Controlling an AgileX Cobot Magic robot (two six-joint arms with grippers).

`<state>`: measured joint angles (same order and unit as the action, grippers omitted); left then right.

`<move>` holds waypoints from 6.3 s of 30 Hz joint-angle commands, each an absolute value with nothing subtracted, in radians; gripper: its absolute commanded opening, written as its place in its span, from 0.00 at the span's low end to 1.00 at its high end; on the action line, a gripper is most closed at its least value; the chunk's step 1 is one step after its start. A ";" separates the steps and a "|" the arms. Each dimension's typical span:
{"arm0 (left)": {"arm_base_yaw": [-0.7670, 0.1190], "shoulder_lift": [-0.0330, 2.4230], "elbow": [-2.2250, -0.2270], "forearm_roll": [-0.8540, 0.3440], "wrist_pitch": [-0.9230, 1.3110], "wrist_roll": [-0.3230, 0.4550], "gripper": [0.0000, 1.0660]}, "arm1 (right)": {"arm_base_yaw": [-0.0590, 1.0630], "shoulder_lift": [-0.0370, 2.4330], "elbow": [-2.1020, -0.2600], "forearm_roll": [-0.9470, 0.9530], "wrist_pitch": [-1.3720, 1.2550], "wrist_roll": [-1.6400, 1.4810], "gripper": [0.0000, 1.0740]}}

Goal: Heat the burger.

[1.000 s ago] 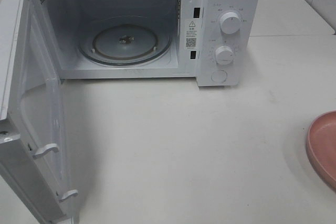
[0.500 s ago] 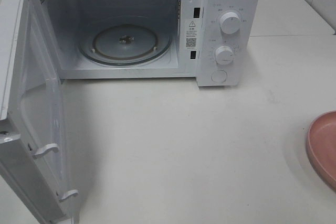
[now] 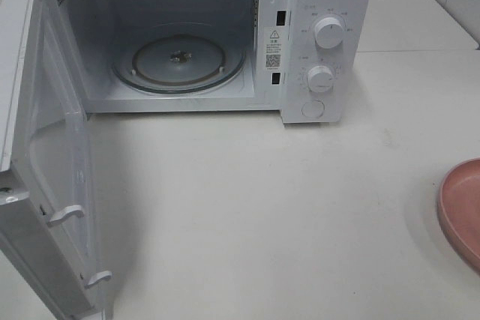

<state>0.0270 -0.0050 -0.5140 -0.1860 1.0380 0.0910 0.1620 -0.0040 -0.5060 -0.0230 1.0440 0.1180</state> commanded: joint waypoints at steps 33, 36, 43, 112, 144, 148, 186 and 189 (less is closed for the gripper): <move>0.032 0.662 -0.362 -0.200 0.110 0.085 0.00 | 0.159 -0.031 -0.506 -0.024 1.039 0.104 0.71; 0.028 0.736 -0.318 -0.197 -0.033 0.085 0.00 | 0.159 -0.031 -0.506 -0.024 1.039 0.104 0.71; -0.082 0.955 -0.273 -0.101 -0.386 0.080 0.00 | 0.159 -0.031 -0.506 -0.024 1.039 0.104 0.71; -0.748 2.013 -1.113 -0.332 -0.681 0.069 0.00 | 0.159 -0.031 -0.506 -0.024 1.039 0.104 0.71; -0.818 1.930 -1.229 -0.330 -0.025 0.100 0.71 | 0.159 -0.031 -0.506 -0.024 1.039 0.104 0.71; -0.818 1.900 -1.229 -0.330 0.108 0.098 0.95 | 0.159 -0.031 -0.506 -0.024 1.039 0.104 0.71; -0.143 1.362 -1.218 -0.261 1.274 0.110 0.92 | 0.159 -0.031 -0.506 -0.024 1.039 0.104 0.70; -0.073 1.318 -1.194 -0.249 1.274 0.111 0.92 | 0.159 -0.031 -0.506 -0.024 1.039 0.104 0.70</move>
